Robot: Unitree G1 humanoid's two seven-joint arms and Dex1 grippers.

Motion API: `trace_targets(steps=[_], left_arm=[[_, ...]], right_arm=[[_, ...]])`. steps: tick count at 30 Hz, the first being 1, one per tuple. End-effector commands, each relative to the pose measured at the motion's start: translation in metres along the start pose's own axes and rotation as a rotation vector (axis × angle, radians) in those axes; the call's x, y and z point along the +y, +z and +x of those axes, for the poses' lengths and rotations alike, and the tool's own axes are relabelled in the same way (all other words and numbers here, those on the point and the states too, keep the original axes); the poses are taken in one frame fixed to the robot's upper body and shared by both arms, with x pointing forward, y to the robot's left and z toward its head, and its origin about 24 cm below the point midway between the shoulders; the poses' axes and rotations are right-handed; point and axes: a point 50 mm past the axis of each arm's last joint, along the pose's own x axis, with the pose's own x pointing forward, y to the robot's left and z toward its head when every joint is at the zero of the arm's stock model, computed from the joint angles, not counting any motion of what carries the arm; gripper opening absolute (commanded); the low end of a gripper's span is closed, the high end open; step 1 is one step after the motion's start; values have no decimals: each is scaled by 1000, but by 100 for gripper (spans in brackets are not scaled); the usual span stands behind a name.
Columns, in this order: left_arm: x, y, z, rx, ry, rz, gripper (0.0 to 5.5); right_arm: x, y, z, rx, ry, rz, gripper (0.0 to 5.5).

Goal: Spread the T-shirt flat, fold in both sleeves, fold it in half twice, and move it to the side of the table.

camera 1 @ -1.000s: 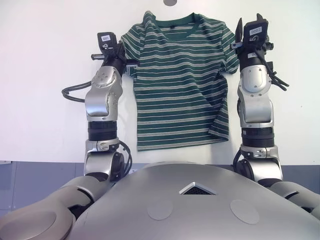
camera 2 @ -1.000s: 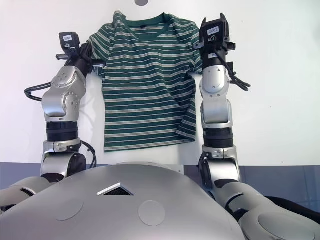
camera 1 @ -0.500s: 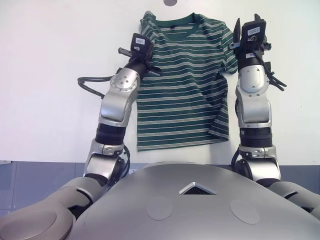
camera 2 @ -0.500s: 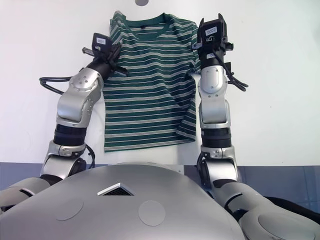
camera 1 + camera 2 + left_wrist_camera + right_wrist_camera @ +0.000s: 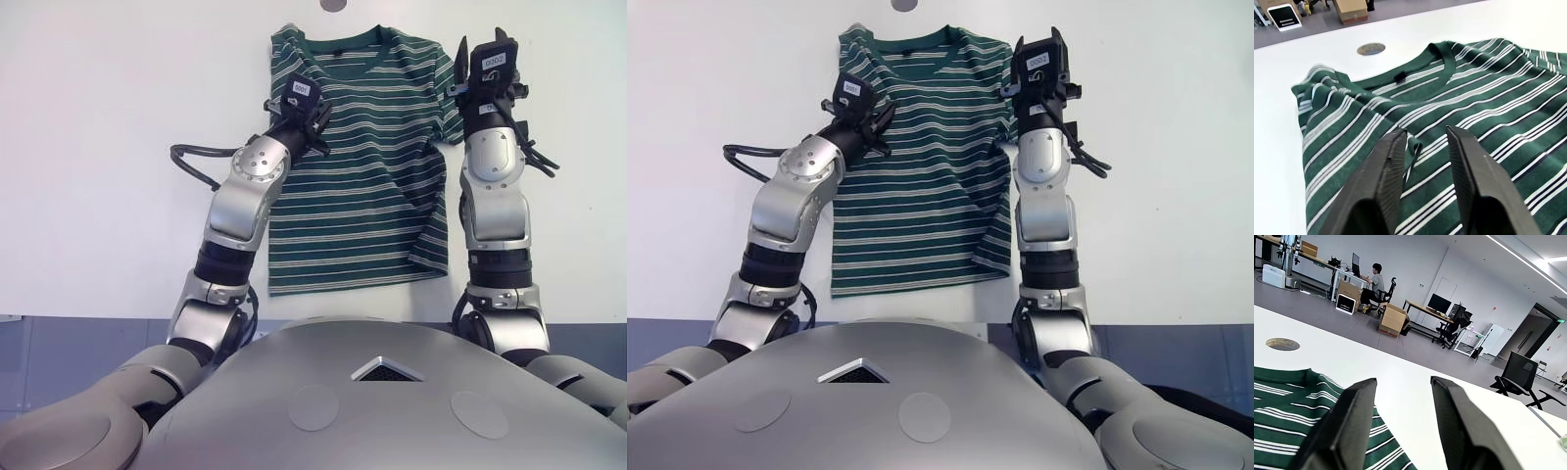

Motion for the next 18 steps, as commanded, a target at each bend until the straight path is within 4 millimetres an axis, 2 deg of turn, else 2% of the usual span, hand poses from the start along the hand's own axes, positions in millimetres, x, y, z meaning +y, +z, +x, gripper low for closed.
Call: trace_targets(steps=[1,4,8,13,18], left_arm=[[9,52,-6,-289,45,-48,186],[19,73,-11,-439,88,-76,186],[24,74,-13,-475,119,-81,186],[22,73,-12,-484,112,-85,186],[25,72,-12,-488,131,-81,186]], right_arm=[[-10,-2,8,35,-38,86,206],[-27,-20,14,133,-116,286,206],[-41,-47,28,242,-177,454,206],[-26,-78,35,368,-146,539,206],[-6,-95,27,474,-131,628,206]])
